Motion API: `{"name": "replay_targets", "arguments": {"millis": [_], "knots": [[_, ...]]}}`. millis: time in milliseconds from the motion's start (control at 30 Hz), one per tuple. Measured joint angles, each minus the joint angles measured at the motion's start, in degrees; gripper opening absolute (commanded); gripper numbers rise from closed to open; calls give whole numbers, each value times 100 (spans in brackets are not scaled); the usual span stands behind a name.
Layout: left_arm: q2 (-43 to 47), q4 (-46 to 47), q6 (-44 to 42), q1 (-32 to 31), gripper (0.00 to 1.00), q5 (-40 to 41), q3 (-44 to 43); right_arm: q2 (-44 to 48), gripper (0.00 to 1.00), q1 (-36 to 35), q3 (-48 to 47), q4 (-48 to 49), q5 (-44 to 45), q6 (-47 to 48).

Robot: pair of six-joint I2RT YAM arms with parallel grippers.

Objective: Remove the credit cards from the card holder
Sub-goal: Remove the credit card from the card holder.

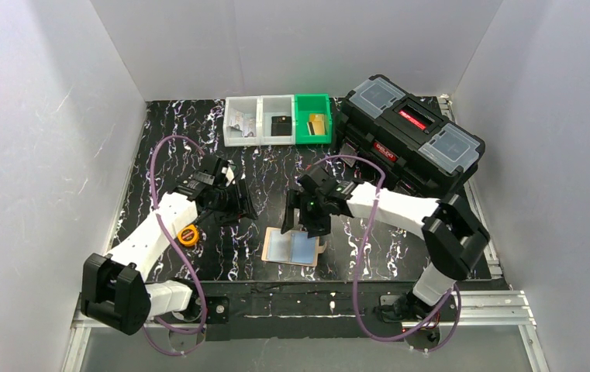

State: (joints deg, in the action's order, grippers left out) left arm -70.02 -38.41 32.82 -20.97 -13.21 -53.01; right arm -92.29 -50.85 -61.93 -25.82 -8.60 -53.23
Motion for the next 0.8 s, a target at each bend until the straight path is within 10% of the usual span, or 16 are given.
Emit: {"name": "replay_targets", "arguments": {"millis": [800], "knots": [[173,35,323,136,58,59,640,-2299,76,-1095,-2286,-1635,1143,474]]}}
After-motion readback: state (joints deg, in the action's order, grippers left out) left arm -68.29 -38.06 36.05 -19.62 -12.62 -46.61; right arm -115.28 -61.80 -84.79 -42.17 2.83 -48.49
